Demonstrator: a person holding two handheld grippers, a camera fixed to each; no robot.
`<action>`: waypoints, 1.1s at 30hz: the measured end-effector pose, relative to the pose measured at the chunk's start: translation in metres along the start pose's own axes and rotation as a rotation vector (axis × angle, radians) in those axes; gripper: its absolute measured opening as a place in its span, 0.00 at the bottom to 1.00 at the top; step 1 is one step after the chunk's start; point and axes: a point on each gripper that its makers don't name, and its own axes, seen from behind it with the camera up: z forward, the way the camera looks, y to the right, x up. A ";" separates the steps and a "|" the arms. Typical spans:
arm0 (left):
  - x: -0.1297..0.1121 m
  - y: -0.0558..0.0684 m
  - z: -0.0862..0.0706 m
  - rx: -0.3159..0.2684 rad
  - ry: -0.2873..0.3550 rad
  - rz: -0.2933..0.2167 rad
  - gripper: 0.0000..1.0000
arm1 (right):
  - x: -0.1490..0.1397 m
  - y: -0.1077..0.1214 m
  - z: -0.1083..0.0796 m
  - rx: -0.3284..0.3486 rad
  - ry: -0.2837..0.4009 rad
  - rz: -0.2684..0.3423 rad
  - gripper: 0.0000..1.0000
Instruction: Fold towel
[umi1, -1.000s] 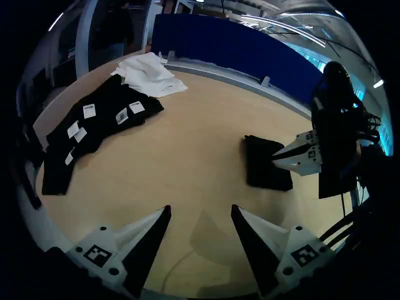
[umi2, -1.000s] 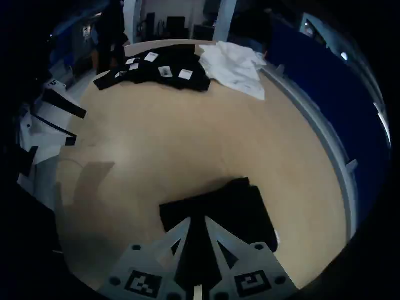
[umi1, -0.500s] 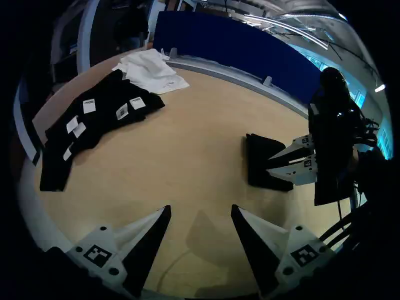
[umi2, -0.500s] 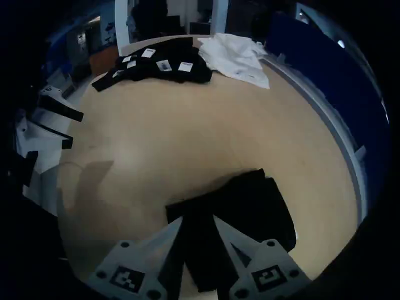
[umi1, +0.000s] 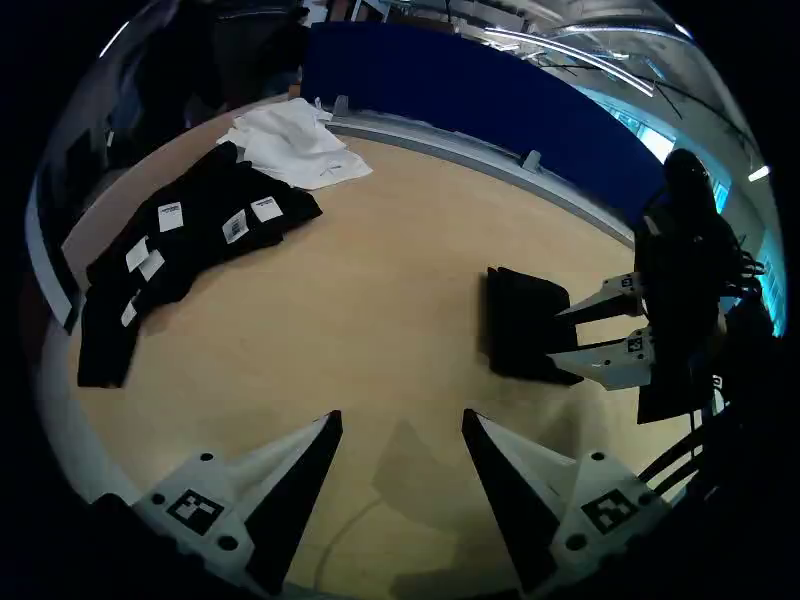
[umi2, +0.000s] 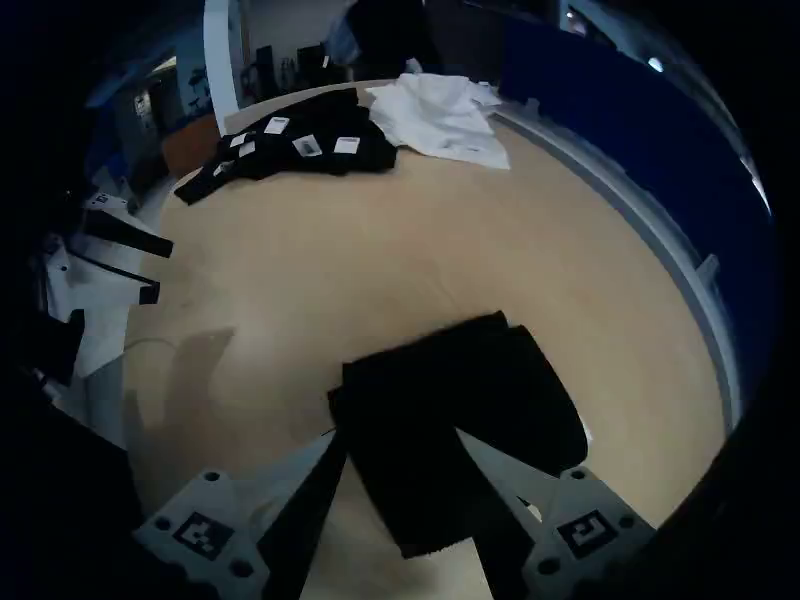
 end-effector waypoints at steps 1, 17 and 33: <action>0.000 0.000 0.000 0.000 0.000 0.000 0.89 | -0.004 0.001 -0.002 -0.004 -0.003 0.008 0.72; 0.005 0.005 0.003 -0.008 0.000 0.008 0.89 | -0.067 0.009 -0.029 -0.065 -0.051 0.119 0.72; 0.004 0.006 0.000 -0.012 0.002 0.004 0.89 | -0.087 0.006 -0.024 -0.076 -0.071 0.167 0.51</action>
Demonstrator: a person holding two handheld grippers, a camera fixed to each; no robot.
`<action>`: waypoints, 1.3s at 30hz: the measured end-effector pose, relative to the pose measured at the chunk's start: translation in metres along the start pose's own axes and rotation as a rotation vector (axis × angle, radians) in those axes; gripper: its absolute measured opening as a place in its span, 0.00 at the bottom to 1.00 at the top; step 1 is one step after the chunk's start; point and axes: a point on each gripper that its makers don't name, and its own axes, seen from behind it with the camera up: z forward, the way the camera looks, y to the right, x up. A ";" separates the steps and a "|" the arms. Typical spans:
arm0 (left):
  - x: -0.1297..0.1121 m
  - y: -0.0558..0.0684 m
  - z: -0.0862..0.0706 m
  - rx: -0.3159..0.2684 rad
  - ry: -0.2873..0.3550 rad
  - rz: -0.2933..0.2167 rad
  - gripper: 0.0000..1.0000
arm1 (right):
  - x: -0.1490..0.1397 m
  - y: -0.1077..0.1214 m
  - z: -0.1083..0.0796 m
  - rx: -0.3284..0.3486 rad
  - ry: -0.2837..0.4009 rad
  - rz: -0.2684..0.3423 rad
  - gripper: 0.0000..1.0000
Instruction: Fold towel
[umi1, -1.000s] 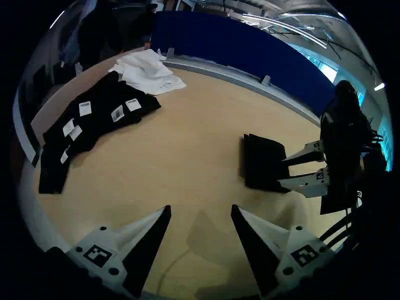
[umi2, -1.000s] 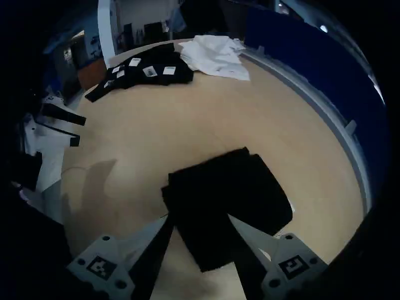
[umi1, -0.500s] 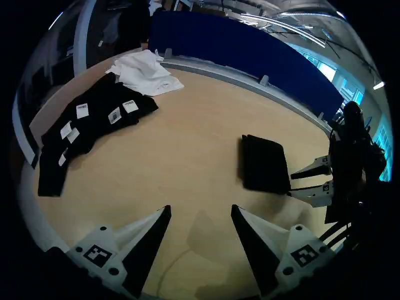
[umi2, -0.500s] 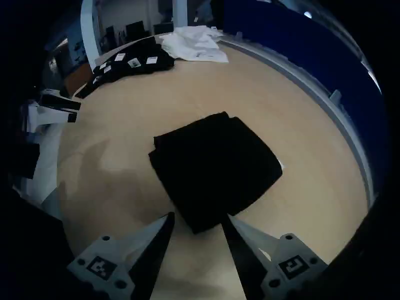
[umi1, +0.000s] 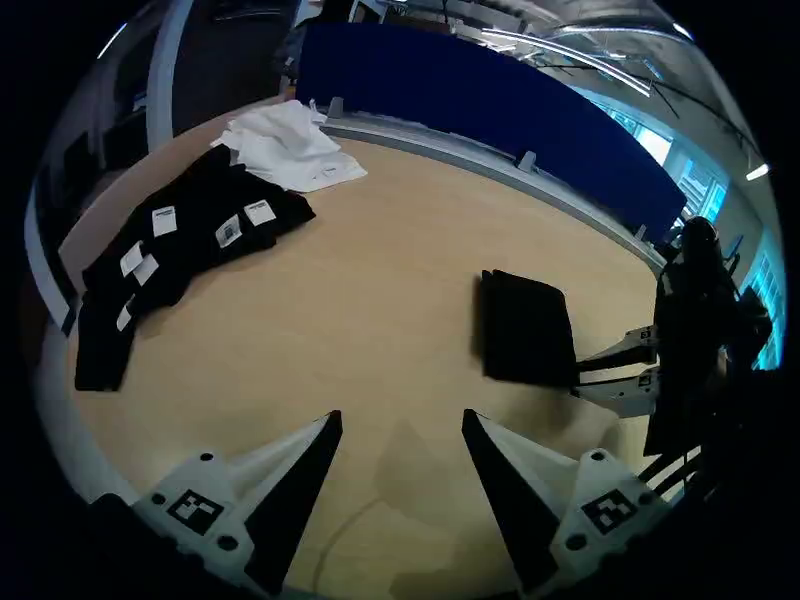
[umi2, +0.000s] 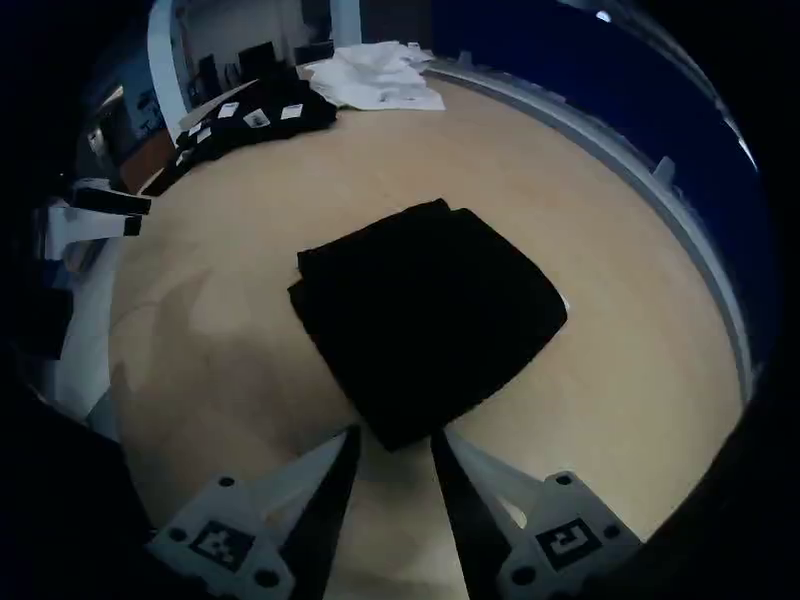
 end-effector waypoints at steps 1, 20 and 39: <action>0.000 0.000 0.000 0.000 0.000 0.000 0.89 | -0.001 0.000 0.000 -0.002 0.000 0.003 0.50; 0.000 -0.002 0.000 0.002 -0.005 0.017 0.89 | -0.005 0.001 0.005 -0.023 -0.003 0.045 0.29; 0.003 0.000 0.000 -0.002 -0.003 0.024 0.89 | -0.008 -0.001 0.003 -0.029 -0.008 0.071 0.24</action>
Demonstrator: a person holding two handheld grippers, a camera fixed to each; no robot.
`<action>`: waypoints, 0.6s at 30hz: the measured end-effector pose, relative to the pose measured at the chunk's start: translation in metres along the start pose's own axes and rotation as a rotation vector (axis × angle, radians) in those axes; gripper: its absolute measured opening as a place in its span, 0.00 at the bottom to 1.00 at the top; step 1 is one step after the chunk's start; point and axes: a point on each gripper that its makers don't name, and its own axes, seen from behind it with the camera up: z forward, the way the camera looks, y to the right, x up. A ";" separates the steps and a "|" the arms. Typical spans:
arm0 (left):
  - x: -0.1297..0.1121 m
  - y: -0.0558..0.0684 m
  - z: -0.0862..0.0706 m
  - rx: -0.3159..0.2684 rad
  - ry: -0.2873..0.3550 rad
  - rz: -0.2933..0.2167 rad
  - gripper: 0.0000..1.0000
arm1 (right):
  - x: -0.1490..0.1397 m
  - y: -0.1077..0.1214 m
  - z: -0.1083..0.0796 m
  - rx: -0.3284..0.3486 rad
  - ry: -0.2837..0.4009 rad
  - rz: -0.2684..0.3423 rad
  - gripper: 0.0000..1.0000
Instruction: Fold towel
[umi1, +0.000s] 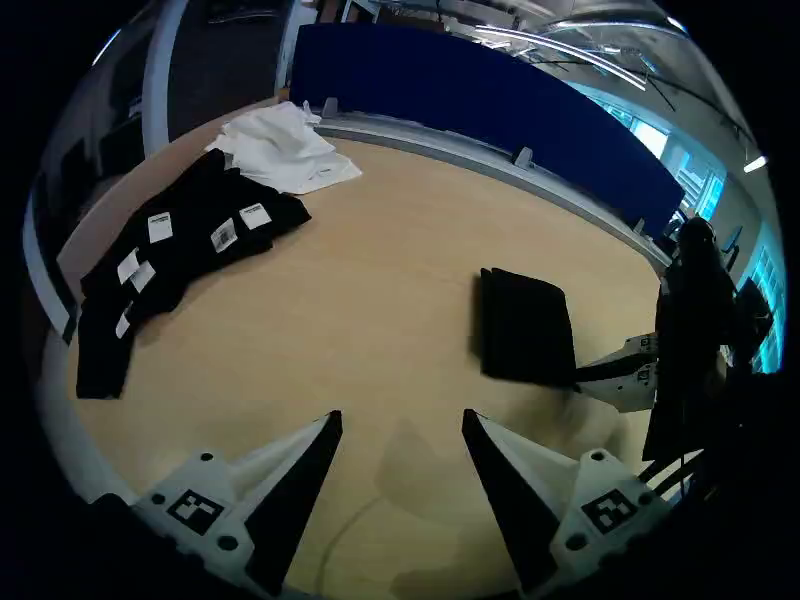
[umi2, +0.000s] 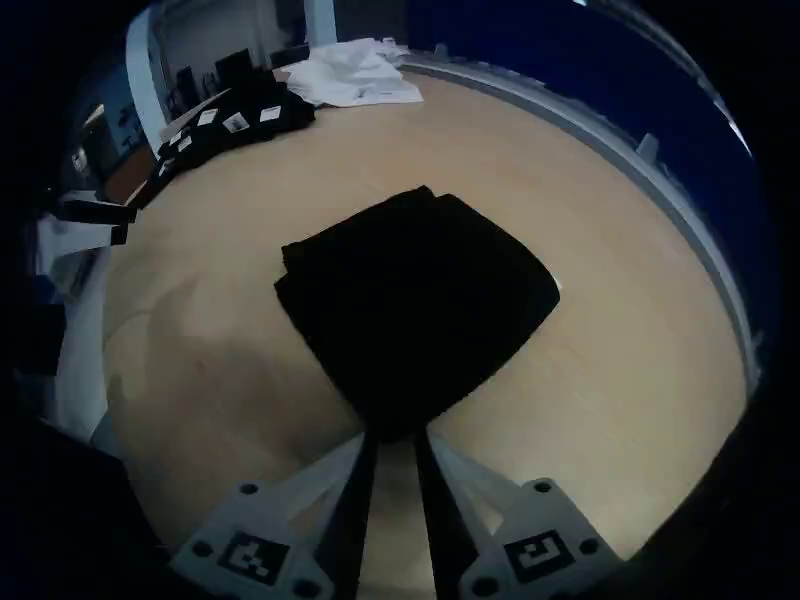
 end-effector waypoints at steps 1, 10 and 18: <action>0.000 0.000 0.000 0.000 0.000 0.000 0.89 | 0.000 0.000 0.000 -0.001 -0.001 0.000 0.22; 0.001 0.001 0.000 -0.003 0.000 0.001 0.89 | -0.001 0.003 0.000 -0.012 0.000 -0.004 0.07; 0.002 0.004 0.002 -0.012 -0.004 0.019 0.89 | 0.010 0.005 -0.009 -0.010 0.035 0.003 0.04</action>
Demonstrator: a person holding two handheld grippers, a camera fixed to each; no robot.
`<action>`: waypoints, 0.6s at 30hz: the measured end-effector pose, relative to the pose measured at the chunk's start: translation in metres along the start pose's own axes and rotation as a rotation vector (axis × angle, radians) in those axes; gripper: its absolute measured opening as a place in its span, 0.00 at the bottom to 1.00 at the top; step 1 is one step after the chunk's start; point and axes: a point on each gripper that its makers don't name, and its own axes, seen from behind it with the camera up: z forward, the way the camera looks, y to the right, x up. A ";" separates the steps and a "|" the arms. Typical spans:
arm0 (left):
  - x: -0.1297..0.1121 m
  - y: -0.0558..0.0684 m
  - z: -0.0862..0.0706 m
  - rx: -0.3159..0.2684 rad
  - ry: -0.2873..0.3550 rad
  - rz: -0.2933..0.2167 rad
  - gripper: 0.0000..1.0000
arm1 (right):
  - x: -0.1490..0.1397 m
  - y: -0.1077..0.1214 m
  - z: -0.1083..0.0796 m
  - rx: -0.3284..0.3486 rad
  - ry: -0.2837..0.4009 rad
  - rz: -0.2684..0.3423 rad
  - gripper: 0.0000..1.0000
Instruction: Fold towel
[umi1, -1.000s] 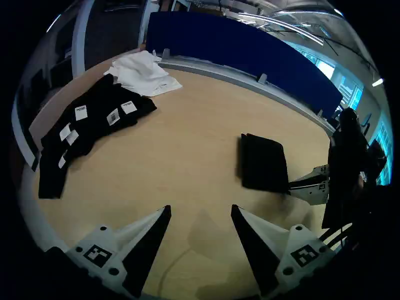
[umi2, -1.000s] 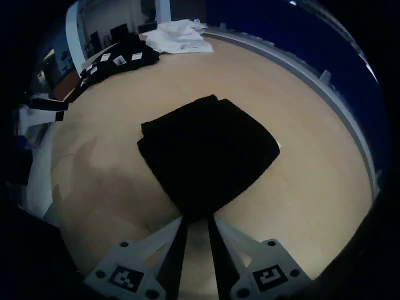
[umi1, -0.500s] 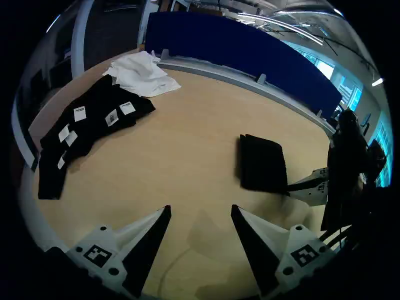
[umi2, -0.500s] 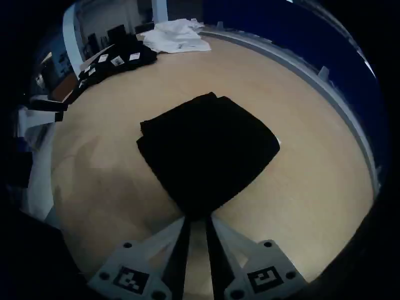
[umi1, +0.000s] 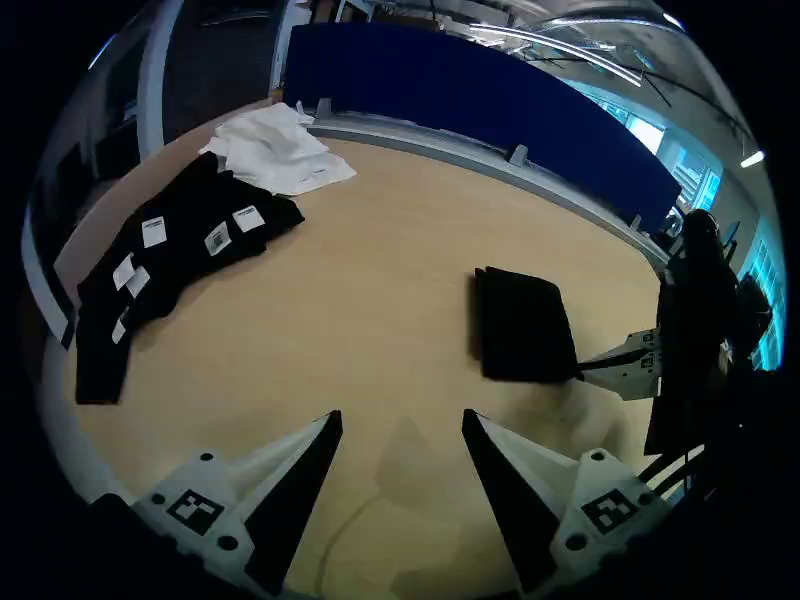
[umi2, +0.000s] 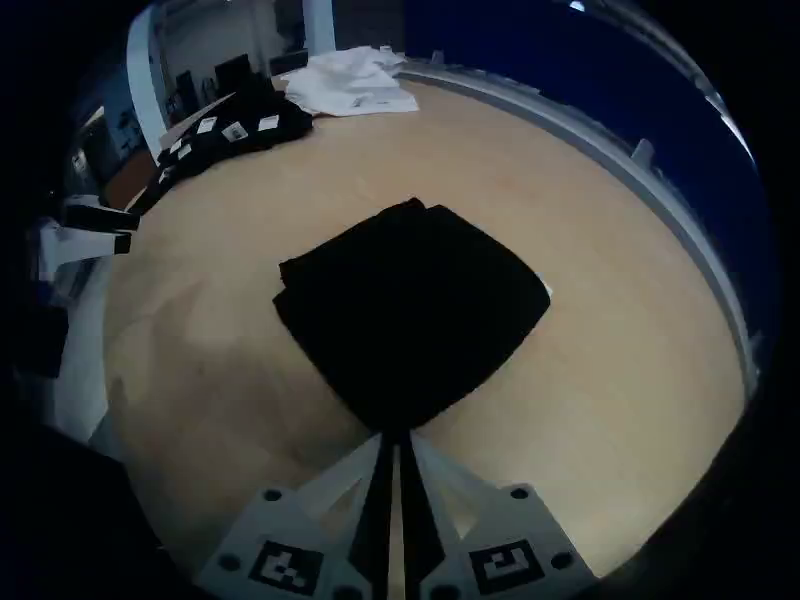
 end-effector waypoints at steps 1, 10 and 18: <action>0.001 0.000 0.000 -0.002 -0.001 0.004 0.89 | 0.003 0.001 -0.001 -0.003 0.006 0.002 0.04; 0.008 0.001 0.006 -0.012 -0.005 0.045 0.89 | 0.042 0.012 -0.023 -0.017 0.084 0.016 0.04; 0.012 0.003 0.010 -0.018 -0.009 0.082 0.89 | 0.089 0.019 -0.048 -0.022 0.166 0.011 0.04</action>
